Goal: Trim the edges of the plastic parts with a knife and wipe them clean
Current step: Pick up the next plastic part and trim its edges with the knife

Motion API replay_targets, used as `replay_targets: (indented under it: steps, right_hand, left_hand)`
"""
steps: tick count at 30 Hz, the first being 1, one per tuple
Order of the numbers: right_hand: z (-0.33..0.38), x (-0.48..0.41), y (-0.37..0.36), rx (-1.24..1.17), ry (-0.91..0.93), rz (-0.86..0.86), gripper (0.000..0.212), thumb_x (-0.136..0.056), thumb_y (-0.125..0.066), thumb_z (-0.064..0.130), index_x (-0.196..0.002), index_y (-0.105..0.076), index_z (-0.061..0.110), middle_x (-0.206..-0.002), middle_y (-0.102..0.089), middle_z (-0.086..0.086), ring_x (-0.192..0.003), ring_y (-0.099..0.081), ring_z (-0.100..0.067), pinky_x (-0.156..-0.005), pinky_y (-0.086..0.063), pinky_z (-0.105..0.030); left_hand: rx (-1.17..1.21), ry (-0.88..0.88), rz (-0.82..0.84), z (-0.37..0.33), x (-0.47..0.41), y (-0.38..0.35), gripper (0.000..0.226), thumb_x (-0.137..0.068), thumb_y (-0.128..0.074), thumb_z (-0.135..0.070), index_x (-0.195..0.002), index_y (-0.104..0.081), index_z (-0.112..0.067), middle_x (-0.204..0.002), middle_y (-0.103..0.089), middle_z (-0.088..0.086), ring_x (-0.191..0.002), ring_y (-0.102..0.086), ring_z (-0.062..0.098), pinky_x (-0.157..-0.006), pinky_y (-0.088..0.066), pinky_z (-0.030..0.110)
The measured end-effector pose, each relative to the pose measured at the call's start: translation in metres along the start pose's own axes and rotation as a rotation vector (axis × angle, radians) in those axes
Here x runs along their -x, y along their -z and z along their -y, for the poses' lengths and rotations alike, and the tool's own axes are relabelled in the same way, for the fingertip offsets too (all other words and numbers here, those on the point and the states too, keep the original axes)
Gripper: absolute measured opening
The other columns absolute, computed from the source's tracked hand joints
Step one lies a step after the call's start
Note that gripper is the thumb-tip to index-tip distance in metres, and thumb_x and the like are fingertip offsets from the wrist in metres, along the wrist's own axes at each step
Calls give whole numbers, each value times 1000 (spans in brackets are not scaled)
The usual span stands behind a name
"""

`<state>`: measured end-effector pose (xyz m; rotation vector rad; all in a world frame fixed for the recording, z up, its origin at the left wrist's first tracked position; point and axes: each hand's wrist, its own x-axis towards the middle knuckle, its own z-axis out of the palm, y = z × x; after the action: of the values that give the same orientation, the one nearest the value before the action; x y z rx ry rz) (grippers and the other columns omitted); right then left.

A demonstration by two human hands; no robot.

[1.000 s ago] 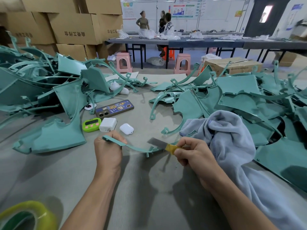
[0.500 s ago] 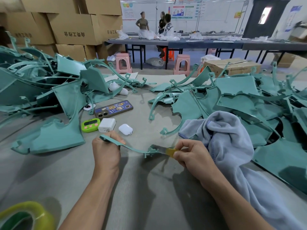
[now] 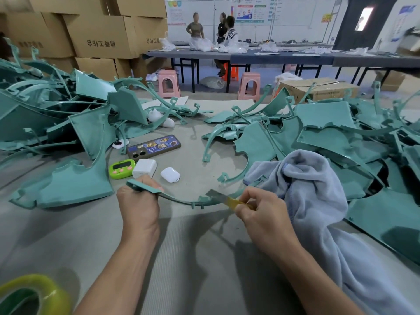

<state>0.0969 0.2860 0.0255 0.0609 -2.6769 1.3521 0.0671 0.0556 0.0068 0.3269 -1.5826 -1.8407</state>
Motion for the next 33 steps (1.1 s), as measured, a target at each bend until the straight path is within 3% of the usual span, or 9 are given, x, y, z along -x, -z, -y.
replay_targets:
  steps: [4, 9, 13, 16, 18, 22, 26, 30, 33]
  right_hand:
    - [-6, -8, 12, 236, -15, -214, 21, -87, -64, 16, -68, -56, 18, -58, -59, 1, -59, -54, -16, -56, -40, -34]
    - [0, 2, -3, 66, 28, -27, 17, -85, -69, 19, -71, -59, 22, -61, -64, 6, -52, -52, -8, -48, -41, -23]
    - [-9, -10, 12, 343, -61, -189, 16, -85, -58, 16, -69, -57, 19, -65, -62, 4, -68, -57, -24, -61, -38, -33]
    - [-15, -12, 27, 345, -78, -337, 30, -85, -59, 15, -61, -47, 27, -55, -50, 10, -56, -45, -12, -51, -27, -30]
    - [-14, -9, 23, 236, -19, -298, 27, -85, -66, 18, -64, -52, 24, -54, -55, 5, -54, -48, -9, -49, -31, -25]
    - [-8, -3, 2, 192, 34, -21, 16, -85, -68, 23, -73, -59, 23, -65, -65, 7, -61, -58, -10, -57, -46, -30]
    - [-19, -16, 18, 413, -86, -235, 18, -88, -61, 18, -72, -53, 20, -66, -58, 5, -70, -53, -27, -63, -34, -35]
    - [-26, -18, 25, 153, -95, -353, 23, -85, -67, 15, -67, -54, 20, -57, -60, 7, -60, -54, -12, -56, -36, -35]
    - [-23, -18, 24, -204, -56, -298, 20, -83, -67, 14, -67, -58, 21, -53, -58, 3, -48, -42, -10, -54, -33, -31]
  left_hand:
    - [-3, -16, 16, -1, -1, 2, 27, -55, -44, -1, -49, -63, -19, -52, -50, -5, -60, -40, 12, -50, -28, 23]
    - [17, -1, -3, 0, -2, 2, 28, -63, -45, 2, -49, -61, -16, -57, -48, 3, -59, -38, 10, -48, -28, 19]
    - [-3, 26, -74, 3, -3, 4, 15, -81, -47, 11, -70, -56, 9, -71, -46, 10, -59, -37, 7, -47, -30, 16]
    - [11, 22, -88, 3, -4, 2, 32, -88, -52, 12, -67, -62, -10, -62, -57, -14, -59, -45, 0, -52, -38, 11]
    - [29, 32, -84, 0, -3, 2, 39, -86, -52, 15, -69, -66, -18, -63, -64, -23, -60, -51, -8, -56, -45, 10]
    - [45, 55, -103, -4, -1, 1, 48, -79, -46, 22, -72, -71, -18, -69, -70, -24, -62, -57, -12, -57, -49, 11]
    - [79, 91, -109, -8, 2, 0, 55, -72, -42, 21, -67, -75, -23, -67, -70, -23, -60, -58, -11, -56, -49, 11]
    - [87, 168, -143, -8, -1, 4, 49, -63, -37, 18, -66, -72, -16, -64, -64, -18, -61, -55, 2, -54, -46, 15]
    - [207, 333, -142, -8, -5, 7, 56, -60, -33, 22, -90, -66, -11, -76, -62, -4, -67, -54, 17, -53, -40, 17]
